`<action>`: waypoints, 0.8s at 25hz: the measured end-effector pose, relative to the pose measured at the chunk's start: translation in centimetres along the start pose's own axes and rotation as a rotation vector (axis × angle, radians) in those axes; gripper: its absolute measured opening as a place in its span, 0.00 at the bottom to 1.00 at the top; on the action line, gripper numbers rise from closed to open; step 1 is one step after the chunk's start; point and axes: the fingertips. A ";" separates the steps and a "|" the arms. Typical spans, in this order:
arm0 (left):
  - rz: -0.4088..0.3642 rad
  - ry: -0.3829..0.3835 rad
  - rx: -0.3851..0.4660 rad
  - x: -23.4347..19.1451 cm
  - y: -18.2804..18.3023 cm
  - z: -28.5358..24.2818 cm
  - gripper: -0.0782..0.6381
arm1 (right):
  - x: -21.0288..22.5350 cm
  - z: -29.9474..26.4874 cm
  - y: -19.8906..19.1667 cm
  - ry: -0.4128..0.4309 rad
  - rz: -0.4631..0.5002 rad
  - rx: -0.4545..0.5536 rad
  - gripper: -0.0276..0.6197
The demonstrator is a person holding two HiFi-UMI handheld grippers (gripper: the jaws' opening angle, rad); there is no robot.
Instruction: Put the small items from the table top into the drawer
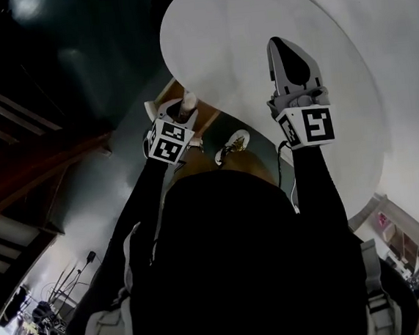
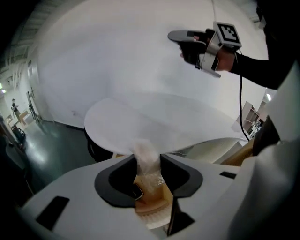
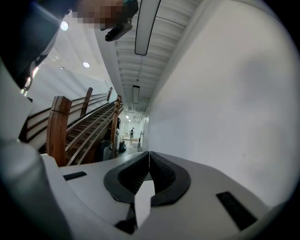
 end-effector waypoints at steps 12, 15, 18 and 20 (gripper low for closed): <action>0.019 0.007 -0.045 -0.8 -1.5 -1.7 0.51 | -1.1 -0.9 -0.2 0.032 0.001 -0.005 0.09; -0.002 0.066 0.095 -2.3 3.4 0.6 0.50 | -1.5 -1.4 0.0 0.045 -0.002 0.007 0.09; -0.046 0.148 0.272 -4.1 9.7 4.1 0.38 | -2.1 -2.3 0.7 0.067 -0.002 0.033 0.09; -0.078 0.191 0.388 -5.0 13.8 6.7 0.32 | -2.7 -3.0 1.3 0.084 -0.001 0.050 0.09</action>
Point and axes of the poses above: the fingertips, and each gripper's own axes: z backward along the fingers, x to its right, y out of its top, and after that the axes turned 6 degrees about x, right-handed
